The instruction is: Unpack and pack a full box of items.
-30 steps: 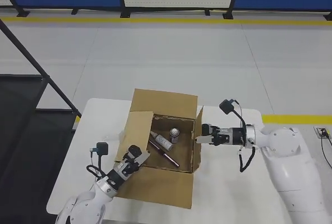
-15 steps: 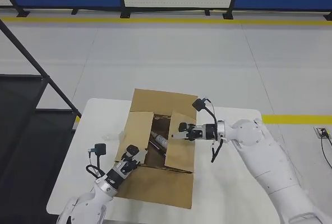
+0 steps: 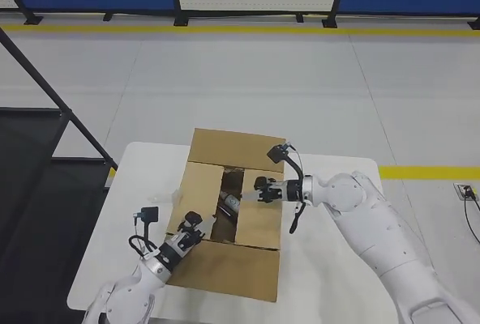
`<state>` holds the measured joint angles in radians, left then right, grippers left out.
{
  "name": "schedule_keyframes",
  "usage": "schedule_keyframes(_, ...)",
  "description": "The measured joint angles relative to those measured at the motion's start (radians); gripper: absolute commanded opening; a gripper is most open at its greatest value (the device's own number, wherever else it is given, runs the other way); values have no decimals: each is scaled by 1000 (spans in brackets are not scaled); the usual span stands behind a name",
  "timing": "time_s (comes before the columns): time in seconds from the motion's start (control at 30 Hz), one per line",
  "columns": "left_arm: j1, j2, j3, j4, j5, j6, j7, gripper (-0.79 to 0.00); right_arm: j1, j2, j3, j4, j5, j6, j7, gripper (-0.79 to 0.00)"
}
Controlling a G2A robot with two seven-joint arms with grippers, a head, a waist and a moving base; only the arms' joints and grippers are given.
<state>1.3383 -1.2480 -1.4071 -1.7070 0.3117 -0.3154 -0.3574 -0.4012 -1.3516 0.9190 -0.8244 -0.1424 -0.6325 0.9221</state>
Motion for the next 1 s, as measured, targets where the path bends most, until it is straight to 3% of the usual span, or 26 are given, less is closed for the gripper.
schedule_keyframes(0.23, -2, 3, -6, 0, -9, -5, 0, 0, 5, -3, -11, 5, -12, 9, -10, 0)
schedule_keyframes(0.5, 55, 15, -79, -106, -89, -62, -24, 0, -1, 13, 19, -48, -22, -15, -24, 0)
schedule_keyframes(0.73, 149, 37, -256, -182, -227, -119, -107, 0, 2, 38, 65, -149, -45, -14, 26, 0)
schedule_keyframes(0.87, 220, 56, -395, -161, -299, -145, -216, 0, 1, 37, 64, -144, -44, -13, 24, 0)
schedule_keyframes(1.0, 273, 70, -476, -108, -355, -160, -337, 0, -3, 38, 67, -146, -42, -9, 19, 0)
